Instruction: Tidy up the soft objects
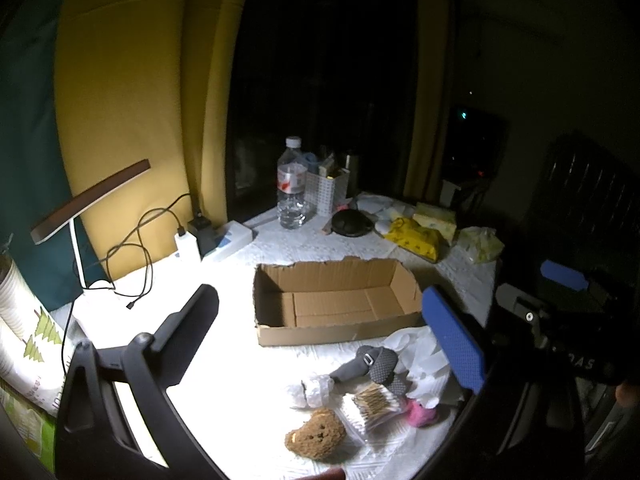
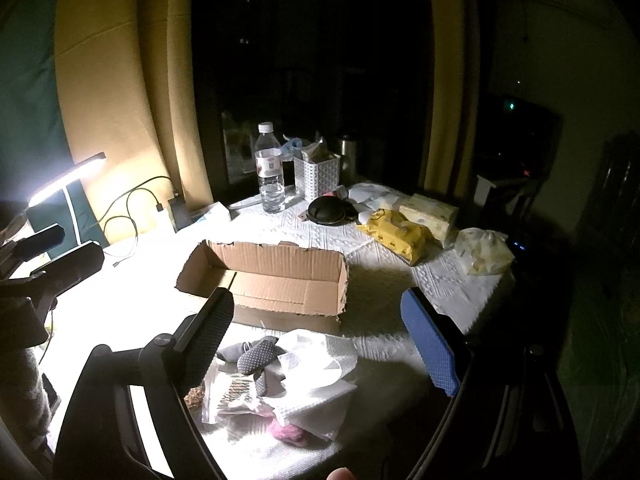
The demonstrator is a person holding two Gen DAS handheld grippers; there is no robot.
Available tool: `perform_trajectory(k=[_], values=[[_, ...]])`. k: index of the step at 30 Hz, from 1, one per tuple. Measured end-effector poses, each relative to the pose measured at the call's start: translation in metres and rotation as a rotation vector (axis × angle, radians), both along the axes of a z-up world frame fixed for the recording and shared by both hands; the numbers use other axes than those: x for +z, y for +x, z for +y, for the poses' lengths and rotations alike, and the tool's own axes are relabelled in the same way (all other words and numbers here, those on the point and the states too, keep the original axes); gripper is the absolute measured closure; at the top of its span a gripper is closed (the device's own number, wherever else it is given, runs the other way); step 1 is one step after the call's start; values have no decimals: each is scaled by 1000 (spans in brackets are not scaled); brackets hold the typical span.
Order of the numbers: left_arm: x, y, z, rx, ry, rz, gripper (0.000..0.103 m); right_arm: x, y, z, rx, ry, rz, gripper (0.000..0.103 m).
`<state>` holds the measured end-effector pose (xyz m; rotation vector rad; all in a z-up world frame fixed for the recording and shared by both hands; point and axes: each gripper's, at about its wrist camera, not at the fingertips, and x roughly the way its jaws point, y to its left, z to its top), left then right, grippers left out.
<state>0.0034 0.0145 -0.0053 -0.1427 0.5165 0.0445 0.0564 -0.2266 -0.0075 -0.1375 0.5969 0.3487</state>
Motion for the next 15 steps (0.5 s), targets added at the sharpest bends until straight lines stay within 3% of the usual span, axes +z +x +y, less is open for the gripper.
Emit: perform_trajectory(k=[15], values=[[3, 0, 1, -7, 5, -1, 1, 2, -2, -1, -1, -1, -1, 15]])
